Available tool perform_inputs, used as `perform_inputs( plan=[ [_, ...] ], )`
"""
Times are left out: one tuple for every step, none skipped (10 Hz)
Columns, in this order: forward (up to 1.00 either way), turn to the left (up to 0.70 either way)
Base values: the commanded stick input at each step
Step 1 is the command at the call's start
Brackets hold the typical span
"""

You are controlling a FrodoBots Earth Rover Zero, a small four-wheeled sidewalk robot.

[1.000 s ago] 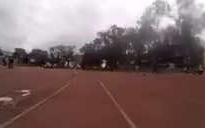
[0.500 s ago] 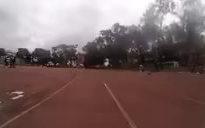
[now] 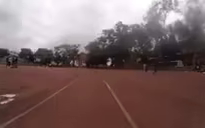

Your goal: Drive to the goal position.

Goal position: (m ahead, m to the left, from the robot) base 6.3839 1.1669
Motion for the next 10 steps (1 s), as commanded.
perform_inputs(
  plan=[
    [0.70,0.00],
    [0.70,0.01],
    [0.70,0.00],
    [0.70,0.07],
    [0.70,0.10],
    [0.70,0.04],
    [0.70,0.01],
    [0.70,0.12],
    [0.70,0.04],
    [0.70,0.00]
  ],
)
